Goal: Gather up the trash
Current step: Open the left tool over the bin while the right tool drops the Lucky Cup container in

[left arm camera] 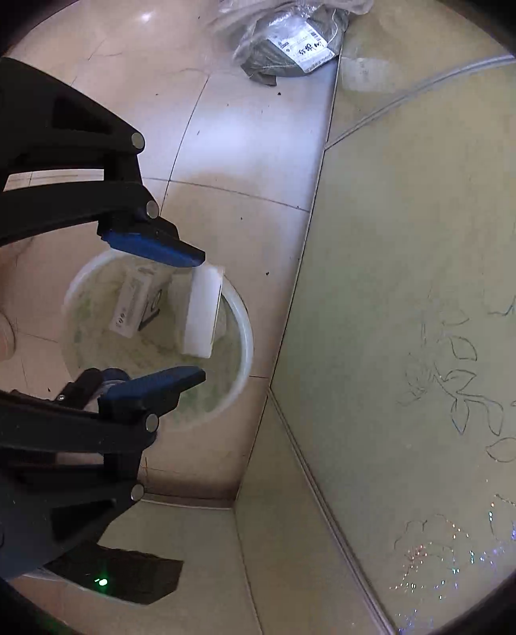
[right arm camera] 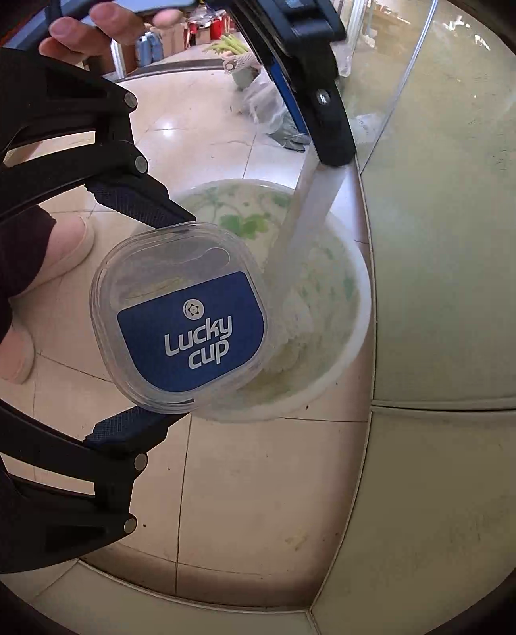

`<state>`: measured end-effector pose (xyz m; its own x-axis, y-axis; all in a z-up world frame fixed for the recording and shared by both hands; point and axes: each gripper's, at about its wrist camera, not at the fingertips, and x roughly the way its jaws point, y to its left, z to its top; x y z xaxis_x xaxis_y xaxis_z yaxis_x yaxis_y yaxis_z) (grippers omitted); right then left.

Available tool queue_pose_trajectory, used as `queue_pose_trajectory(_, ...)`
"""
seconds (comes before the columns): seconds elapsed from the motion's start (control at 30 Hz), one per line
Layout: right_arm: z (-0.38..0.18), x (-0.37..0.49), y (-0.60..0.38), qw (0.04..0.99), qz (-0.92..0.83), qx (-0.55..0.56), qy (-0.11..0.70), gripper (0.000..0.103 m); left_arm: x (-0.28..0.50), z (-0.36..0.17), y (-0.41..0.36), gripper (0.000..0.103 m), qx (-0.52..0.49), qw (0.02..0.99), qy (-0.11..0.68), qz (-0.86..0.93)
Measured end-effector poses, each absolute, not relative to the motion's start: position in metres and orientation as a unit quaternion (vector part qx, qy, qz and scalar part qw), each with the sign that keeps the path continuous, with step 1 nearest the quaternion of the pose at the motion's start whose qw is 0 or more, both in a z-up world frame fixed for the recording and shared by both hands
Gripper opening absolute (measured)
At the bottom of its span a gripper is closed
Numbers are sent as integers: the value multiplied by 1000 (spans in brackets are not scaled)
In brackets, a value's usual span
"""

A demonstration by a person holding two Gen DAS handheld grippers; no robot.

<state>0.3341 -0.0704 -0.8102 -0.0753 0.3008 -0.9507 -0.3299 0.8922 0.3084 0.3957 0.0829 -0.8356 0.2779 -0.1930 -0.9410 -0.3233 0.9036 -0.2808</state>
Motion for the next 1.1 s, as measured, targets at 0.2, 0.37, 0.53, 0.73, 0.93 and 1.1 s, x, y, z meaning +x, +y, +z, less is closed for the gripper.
queue_pose_trajectory(0.2, -811, 333, -59, 689, 219, -59, 688, 80, 386, -834, 82, 50, -209, 768, 604, 42)
queue_pose_trajectory(0.37, -803, 334, -61, 682, 224, -41, 695, 80, 374, -821, 87, 50, -217, 767, 603, 46)
queue_pose_trajectory(0.53, -760, 338, -70, 686, 220, -33, 692, 80, 366, -790, 85, 50, -199, 764, 612, 51)
queue_pose_trajectory(0.73, -667, 345, -85, 707, 213, -32, 674, 80, 358, -719, 85, 50, -216, 752, 620, 57)
queue_pose_trajectory(0.93, -537, 347, -99, 735, 201, -7, 647, 80, 354, -606, 87, 50, -221, 768, 599, 58)
queue_pose_trajectory(1.1, -426, 344, -110, 765, 193, 6, 614, 80, 352, -500, 94, 50, -206, 791, 574, 57)
